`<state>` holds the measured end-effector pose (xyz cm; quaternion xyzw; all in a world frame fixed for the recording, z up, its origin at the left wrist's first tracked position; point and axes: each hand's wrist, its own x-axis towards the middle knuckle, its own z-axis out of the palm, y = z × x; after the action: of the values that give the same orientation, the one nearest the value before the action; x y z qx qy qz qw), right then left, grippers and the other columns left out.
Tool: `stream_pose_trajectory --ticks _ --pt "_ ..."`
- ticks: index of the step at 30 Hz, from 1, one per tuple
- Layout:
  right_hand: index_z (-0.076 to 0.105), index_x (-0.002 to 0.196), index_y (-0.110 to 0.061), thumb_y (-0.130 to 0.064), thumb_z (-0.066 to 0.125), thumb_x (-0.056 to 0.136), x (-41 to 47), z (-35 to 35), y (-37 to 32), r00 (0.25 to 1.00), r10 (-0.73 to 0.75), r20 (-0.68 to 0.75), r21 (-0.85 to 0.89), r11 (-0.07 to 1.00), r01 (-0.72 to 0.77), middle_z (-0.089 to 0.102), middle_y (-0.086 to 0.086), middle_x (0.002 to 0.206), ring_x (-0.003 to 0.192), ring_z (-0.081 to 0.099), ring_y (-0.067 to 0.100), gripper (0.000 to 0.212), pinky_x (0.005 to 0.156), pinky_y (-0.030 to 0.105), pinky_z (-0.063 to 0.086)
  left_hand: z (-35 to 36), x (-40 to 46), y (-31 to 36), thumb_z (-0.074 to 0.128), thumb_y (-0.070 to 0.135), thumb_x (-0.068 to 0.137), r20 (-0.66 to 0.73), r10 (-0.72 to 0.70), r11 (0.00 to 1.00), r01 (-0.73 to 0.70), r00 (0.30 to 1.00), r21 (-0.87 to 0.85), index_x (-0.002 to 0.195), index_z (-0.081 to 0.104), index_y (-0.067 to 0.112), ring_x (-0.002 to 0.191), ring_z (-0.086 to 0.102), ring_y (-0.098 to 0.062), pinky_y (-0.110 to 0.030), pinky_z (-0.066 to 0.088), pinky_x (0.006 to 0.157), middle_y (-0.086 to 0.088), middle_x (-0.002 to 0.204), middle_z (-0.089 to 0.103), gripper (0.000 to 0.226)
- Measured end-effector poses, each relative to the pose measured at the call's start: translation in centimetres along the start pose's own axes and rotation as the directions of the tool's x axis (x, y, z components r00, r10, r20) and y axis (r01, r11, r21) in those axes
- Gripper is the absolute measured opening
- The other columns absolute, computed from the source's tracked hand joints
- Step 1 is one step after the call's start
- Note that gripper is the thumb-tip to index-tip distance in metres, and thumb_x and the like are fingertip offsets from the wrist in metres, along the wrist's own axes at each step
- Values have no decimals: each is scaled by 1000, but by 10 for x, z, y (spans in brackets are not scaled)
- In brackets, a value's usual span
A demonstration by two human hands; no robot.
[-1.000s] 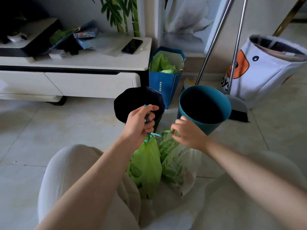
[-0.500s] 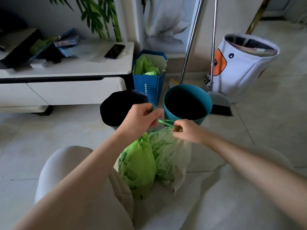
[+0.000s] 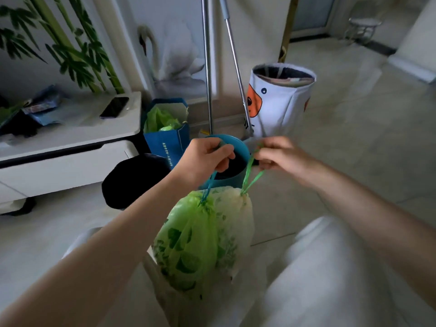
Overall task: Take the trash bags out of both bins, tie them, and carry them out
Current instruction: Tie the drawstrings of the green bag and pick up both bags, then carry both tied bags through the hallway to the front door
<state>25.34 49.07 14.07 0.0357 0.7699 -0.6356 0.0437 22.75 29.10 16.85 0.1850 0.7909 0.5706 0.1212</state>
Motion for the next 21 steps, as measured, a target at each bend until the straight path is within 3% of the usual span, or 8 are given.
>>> stream_pose_trajectory --ticks 5,7,10,13,17,21 --pt "60 67 -14 -1 63 83 -14 -40 -15 988 -92 -123 -169 983 71 53 -4 51 46 47 3 21 49 17 40 35 29 30 51 13 96 142 86 996 -80 986 -46 85 61 -14 42 45 -6 -12 37 49 -11 58 55 31" --pt "64 75 -4 -8 67 80 -12 -59 -21 973 -138 -186 -283 956 81 56 5 61 53 51 9 7 55 29 45 51 45 39 52 12 96 182 108 992 -95 977 -80 83 61 -13 48 47 -12 -16 40 53 -10 58 55 30" --pt "63 79 -2 -21 66 73 -16 -90 -25 950 -148 -274 -412 911 24 59 10 68 61 53 15 20 60 42 47 79 72 53 52 8 95 253 150 988 -132 956 -85 84 63 -12 49 48 -9 -14 40 53 -9 58 56 25" --pt "58 65 -13 -16 68 76 -19 -124 -22 926 -169 -337 -507 862 -27 60 7 65 61 51 13 15 60 33 41 111 102 66 51 5 95 323 201 980 -191 925 -63 83 64 -9 44 46 0 -8 38 50 -4 57 57 22" --pt "63 75 -6 -18 67 78 -8 -180 -11 879 -158 -451 -574 805 -150 65 10 69 66 57 18 13 62 28 43 158 156 71 55 9 93 423 251 965 -259 871 -39 80 64 1 52 54 0 -13 46 61 0 60 61 18" --pt "60 71 -11 -13 66 78 11 -249 12 838 -144 -526 -608 752 -253 54 0 63 63 51 16 10 55 18 36 220 214 78 55 10 94 502 284 950 -311 817 -32 79 64 6 52 56 2 -10 46 60 1 61 63 18"
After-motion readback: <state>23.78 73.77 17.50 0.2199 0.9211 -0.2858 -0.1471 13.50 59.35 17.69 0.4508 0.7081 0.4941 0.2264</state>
